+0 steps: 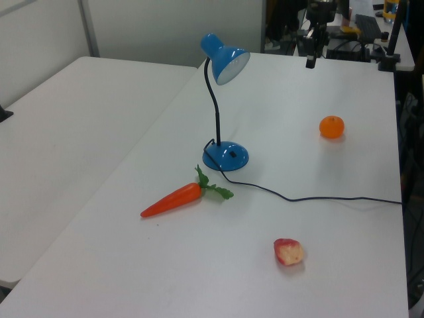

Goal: Turn on desk lamp
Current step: 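Move the gripper toward the blue lamp's base behind the lamp head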

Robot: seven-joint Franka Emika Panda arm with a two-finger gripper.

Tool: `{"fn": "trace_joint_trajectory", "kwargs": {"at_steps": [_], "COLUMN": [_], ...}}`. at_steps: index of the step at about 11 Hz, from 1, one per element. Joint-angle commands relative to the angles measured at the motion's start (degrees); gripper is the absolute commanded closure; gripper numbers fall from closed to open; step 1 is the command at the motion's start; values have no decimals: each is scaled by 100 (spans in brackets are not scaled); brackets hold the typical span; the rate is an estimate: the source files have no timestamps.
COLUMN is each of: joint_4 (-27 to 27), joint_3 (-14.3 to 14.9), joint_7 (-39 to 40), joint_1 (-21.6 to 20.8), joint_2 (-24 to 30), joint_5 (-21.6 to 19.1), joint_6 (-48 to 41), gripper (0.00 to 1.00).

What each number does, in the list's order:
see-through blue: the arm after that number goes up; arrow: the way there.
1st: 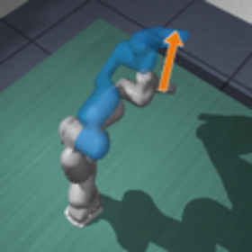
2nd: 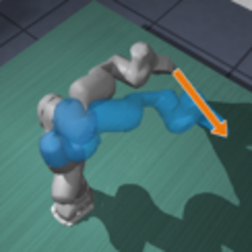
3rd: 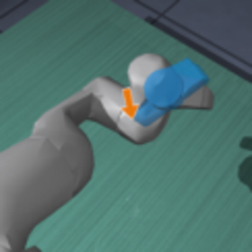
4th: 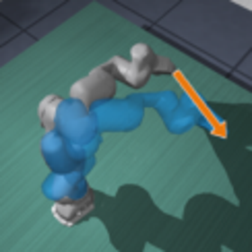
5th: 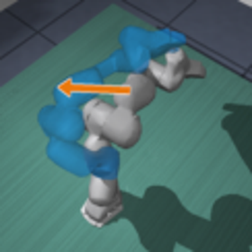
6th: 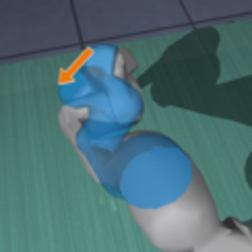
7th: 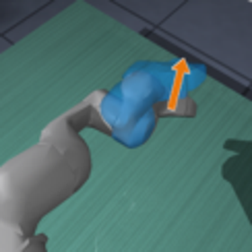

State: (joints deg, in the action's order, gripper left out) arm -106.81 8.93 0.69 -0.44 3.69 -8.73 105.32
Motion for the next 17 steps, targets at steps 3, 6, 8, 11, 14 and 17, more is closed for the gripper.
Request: {"fn": "trace_joint_trajectory", "kwargs": {"at_steps": [3, 6, 8, 11, 14, 17], "joint_4": [-840, -1385, -1684, -1738, -1712, -1703], "joint_3": [-137, -426, -559, -612, -612, -612], "joint_7": [-77, -340, -481, -613, -771, -956], "joint_1": [-202, -202, -210, -280, -474, -606], "joint_2": [106, 141, 115, -147, -675, -974], "joint_5": [-137, -137, -137, -137, -129, -129], "joint_6": [1261, 2244, 2948, 3397, 4353, 4839], "gripper": [100, 100, 100, 100, 100, 100]}}
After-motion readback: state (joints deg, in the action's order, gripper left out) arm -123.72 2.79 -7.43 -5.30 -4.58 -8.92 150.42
